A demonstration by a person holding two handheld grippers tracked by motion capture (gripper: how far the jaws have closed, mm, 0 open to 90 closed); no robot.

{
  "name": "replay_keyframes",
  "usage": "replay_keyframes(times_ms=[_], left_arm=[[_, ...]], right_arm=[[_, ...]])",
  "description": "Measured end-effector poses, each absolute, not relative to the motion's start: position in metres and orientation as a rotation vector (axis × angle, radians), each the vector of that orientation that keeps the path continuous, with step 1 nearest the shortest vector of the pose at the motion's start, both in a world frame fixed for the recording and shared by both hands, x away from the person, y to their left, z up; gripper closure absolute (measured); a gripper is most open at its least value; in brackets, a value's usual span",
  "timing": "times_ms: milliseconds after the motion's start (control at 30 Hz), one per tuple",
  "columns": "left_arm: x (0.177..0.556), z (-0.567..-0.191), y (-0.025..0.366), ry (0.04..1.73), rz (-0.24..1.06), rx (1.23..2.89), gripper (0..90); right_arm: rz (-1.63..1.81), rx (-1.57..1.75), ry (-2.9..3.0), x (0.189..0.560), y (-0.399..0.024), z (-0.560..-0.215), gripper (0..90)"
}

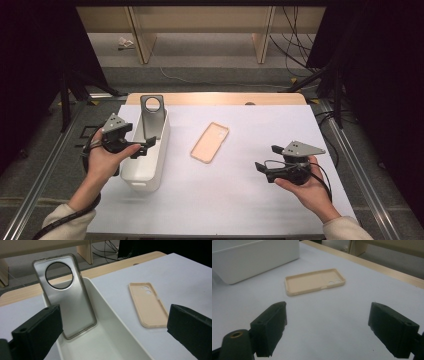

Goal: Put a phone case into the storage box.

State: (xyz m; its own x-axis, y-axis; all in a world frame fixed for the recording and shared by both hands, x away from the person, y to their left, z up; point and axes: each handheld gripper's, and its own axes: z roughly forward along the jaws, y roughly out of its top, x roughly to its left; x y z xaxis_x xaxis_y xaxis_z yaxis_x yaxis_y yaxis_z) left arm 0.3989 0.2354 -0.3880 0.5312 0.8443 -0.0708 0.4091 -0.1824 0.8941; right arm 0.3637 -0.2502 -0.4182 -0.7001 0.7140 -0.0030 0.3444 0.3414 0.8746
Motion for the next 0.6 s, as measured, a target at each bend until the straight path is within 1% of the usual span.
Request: replay_keyframes(times_ms=[367, 600], left_arm=[[0.366, -0.4, 0.222, 0.982, 0.527, 1.758, 0.0], [0.355, -0.408, 0.221, 0.982, 0.514, 1.762, 0.0]], right_arm=[[1.311, 0.943, 2.219, 0.366, -0.246, -0.419, 16.3], [1.343, 0.947, 2.202, 0.373, -0.238, -0.417, 16.2]])
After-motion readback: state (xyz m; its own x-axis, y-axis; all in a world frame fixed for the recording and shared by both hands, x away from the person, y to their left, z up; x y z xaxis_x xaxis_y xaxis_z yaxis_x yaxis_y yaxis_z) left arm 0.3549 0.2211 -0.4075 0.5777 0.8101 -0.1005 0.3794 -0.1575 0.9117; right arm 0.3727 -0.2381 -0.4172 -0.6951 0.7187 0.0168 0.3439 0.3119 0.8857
